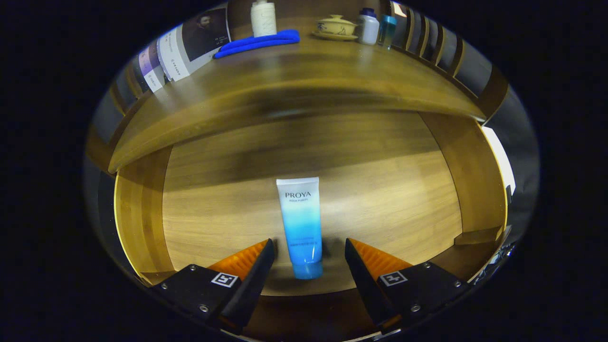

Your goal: Pull open the drawer, take out the items inside it, and place them on the countertop above the cabinet.

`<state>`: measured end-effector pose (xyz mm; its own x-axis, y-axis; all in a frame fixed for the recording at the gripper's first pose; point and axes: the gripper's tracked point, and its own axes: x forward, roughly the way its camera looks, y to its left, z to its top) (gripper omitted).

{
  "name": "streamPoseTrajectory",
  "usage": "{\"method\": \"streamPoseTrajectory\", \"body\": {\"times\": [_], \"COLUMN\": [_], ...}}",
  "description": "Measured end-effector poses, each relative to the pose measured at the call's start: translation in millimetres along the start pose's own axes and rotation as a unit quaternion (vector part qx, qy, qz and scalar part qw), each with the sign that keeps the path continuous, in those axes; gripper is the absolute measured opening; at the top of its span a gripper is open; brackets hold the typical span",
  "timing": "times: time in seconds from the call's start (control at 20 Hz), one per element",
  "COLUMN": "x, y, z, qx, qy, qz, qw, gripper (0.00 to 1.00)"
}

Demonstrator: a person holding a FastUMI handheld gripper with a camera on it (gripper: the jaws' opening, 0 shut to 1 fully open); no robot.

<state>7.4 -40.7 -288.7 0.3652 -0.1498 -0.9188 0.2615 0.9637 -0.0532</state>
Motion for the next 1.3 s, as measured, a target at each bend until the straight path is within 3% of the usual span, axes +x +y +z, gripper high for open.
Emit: {"method": "streamPoseTrajectory", "body": {"times": [0.2, 0.4, 0.55, 0.9, 1.3], "x": [8.2, 7.0, 4.0, -37.1, -99.7], "y": [1.0, 8.7, 11.5, 21.2, 9.5], "z": [-5.2, -4.8, -4.6, -0.3, 15.9], "qx": [0.020, 0.014, -0.018, -0.068, -0.081], "qy": [0.002, -0.034, -0.058, -0.117, -0.200], "qz": [0.009, 0.027, 0.019, -0.001, -0.019], "qw": [1.000, 0.999, 0.998, 0.991, 0.976], "gripper": [0.80, 0.47, 0.42, 0.40, 0.40]}}
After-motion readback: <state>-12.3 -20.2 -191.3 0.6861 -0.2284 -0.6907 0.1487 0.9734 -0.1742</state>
